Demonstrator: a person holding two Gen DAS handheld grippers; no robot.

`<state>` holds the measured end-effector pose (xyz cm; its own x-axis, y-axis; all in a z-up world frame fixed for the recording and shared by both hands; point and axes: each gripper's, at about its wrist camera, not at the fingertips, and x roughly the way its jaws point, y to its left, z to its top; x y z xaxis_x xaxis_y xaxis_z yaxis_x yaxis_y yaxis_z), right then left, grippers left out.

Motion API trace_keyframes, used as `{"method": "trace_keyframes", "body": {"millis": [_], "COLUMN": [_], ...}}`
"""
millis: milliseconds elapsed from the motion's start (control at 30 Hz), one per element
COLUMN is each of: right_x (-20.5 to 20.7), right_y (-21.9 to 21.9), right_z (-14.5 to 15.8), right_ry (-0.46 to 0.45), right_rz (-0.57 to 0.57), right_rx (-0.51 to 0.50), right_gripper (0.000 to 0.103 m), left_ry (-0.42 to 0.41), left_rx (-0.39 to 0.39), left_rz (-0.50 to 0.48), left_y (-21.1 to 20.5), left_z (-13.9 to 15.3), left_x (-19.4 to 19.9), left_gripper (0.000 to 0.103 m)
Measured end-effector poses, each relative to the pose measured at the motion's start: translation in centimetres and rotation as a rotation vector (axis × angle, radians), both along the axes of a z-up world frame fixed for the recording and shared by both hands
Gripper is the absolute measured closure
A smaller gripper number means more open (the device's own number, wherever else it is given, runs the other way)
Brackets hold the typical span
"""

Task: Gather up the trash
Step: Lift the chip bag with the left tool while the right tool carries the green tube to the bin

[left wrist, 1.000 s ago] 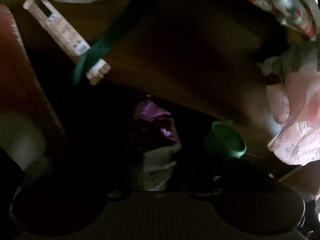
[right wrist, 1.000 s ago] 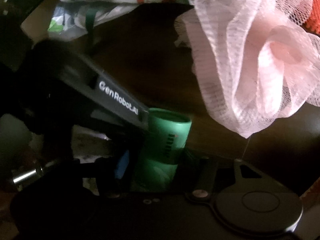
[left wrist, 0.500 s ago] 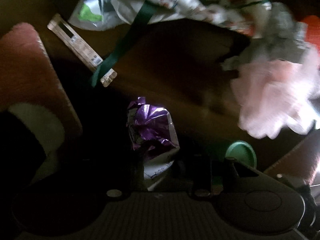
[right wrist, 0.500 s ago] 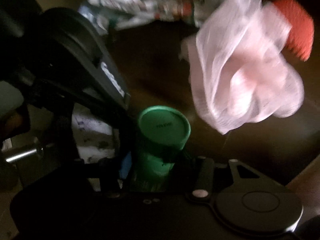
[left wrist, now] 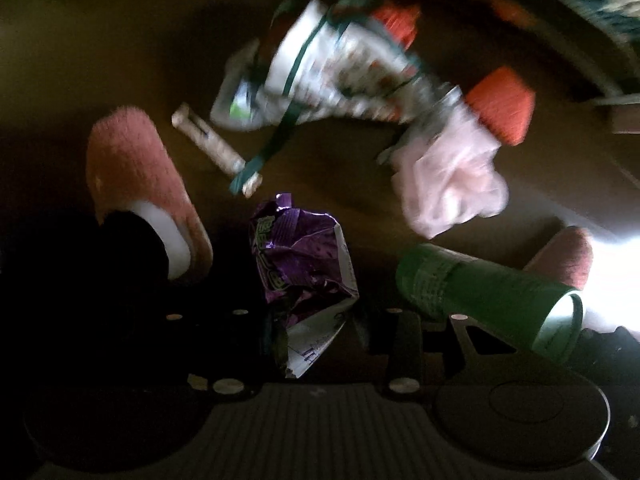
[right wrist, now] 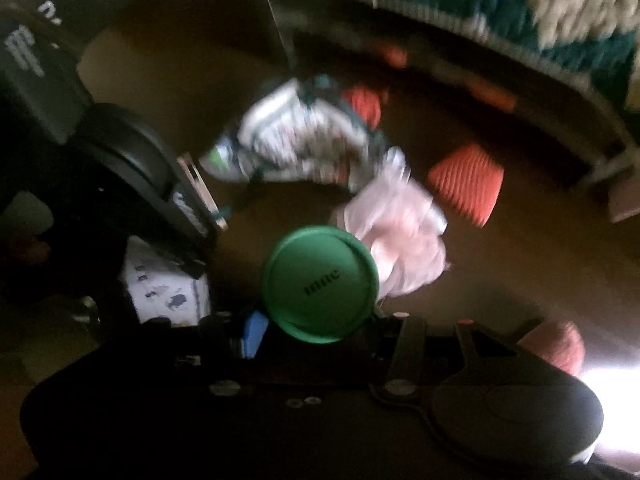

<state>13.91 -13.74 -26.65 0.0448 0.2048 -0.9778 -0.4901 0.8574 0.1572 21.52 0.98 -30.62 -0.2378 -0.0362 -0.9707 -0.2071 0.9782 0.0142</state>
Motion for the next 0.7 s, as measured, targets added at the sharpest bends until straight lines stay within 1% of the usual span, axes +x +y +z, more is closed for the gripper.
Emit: {"method": "trace_keyframes", "body": {"millis": [133, 300, 433, 567, 700], "right_x": [0.2, 1.0, 1.7, 2.2, 2.4], "right_y": [-0.2, -1.4, -1.6, -1.8, -2.3], "right_z": [5.3, 11.6, 16.0, 20.1, 24.6], "right_ry": [-0.138, -0.291, -0.402, -0.503, -0.586], "right_rz": [0.012, -0.03, -0.025, 0.004, 0.011], "right_rx": [0.014, 0.048, 0.058, 0.075, 0.109], "right_gripper": [0.056, 0.056, 0.056, 0.056, 0.056], "left_ry": [-0.137, -0.321, -0.47, -0.575, -0.68], "left_rx": [0.008, 0.006, 0.054, 0.068, 0.066], "left_rz": [-0.039, -0.072, -0.121, -0.135, -0.13], "left_y": [-0.5, -1.2, -1.9, -1.8, -1.4], "left_z": [5.4, 12.5, 18.0, 22.7, 26.6], "left_x": [-0.4, -0.4, -0.4, -0.3, -0.1], "left_gripper": [0.065, 0.065, 0.065, 0.065, 0.065]}}
